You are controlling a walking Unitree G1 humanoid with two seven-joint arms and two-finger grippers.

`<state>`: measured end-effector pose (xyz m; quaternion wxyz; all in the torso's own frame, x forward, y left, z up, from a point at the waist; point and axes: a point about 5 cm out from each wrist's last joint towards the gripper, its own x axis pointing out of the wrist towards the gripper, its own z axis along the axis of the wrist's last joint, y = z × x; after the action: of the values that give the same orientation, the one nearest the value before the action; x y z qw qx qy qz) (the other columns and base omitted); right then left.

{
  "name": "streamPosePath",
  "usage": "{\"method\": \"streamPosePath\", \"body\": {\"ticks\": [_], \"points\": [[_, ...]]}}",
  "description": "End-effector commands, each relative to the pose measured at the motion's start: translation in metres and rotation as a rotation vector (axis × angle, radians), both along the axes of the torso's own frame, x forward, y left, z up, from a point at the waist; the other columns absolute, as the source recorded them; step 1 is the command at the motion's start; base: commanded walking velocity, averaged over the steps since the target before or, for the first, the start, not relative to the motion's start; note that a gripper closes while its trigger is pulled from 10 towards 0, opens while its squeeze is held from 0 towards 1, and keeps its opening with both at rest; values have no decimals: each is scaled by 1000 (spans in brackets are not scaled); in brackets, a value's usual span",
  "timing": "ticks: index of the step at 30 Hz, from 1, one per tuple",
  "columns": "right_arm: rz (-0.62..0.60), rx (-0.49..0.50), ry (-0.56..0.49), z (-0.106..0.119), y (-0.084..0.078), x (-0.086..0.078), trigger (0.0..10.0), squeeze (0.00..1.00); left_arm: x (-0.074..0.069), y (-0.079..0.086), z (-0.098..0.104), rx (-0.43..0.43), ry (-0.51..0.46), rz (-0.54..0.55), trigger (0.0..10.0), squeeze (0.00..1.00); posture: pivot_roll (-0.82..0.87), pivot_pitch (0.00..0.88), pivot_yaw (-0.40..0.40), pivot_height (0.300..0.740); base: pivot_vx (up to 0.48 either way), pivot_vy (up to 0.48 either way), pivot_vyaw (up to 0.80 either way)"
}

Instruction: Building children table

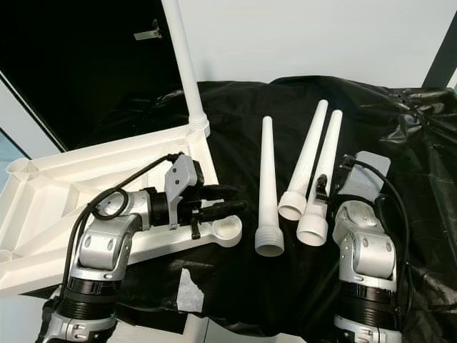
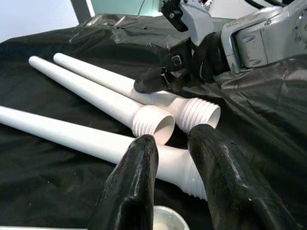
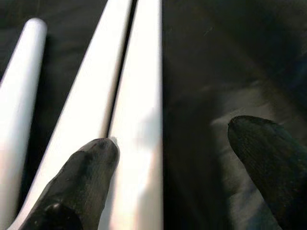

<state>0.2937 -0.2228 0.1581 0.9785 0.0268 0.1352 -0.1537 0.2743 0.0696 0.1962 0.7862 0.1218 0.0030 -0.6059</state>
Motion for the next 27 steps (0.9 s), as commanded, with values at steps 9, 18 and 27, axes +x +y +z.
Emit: {"method": "streamPosePath", "body": {"ticks": [9, 18, 27], "points": [[99, 102, 114, -5, -8, 12, 10000, 0, 11, 3, 1, -29, -51, 278, 10000, 0, -47, 0, 36, 740, 0, 0, 0], [118, 238, 254, -14, -15, 15, 10000, 0, 11, 2, 2, -34, -55, 291, 10000, 0, -49, 0, 25, 740, 0, 0, 0], [157, 269, 412, -22, -25, 14, 7961, 0, 13, 3, 2, -34, -60, 309, 10000, 0, -51, 0, 13, 740, 0, 0, 0]]}}
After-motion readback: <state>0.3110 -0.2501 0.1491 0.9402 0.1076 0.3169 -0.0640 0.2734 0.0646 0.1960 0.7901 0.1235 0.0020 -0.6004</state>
